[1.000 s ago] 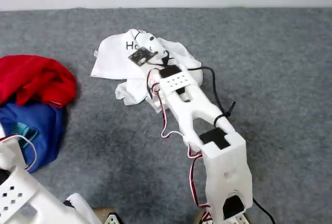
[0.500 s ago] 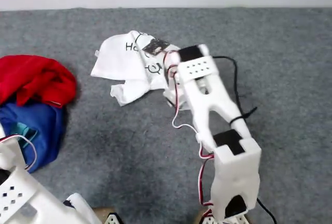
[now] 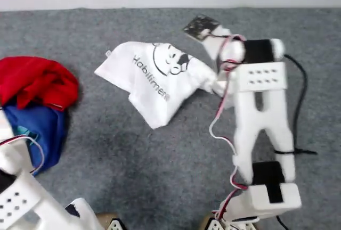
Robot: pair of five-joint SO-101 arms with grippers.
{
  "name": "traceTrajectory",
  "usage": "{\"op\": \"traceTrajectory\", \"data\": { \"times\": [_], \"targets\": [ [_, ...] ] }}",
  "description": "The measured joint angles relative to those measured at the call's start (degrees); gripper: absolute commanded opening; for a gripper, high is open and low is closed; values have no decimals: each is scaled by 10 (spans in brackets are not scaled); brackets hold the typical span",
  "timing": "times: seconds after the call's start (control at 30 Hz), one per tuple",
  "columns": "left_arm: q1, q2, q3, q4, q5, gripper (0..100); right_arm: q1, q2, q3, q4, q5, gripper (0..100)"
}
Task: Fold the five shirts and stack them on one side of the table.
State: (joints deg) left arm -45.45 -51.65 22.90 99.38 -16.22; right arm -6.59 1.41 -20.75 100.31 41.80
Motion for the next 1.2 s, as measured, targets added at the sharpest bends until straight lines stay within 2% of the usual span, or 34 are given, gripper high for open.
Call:
{"op": "traceTrajectory", "data": {
  "times": [0.27, 0.4, 0.5, 0.63, 0.87, 1.03, 1.2],
  "targets": [
    [117, -120, 12, 0, 0, 21, 155, 15, 58, -20, 91, 16],
    [135, -162, 61, 0, 0, 21, 219, 54, 59, -90, 109, 14],
    [137, -185, 77, 0, 0, 21, 244, 56, 59, -101, 117, 15],
    [139, -212, 77, 0, 0, 21, 240, 44, 41, -51, 117, 16],
    [157, -216, 78, 0, -2, 22, 181, -46, 33, 0, 118, 16],
    [280, -208, 115, 0, -11, 21, 172, -58, 33, 0, 118, 15],
    [411, -104, 129, 0, 10, 20, 172, -58, 53, 0, 117, 15]
  ]
}}
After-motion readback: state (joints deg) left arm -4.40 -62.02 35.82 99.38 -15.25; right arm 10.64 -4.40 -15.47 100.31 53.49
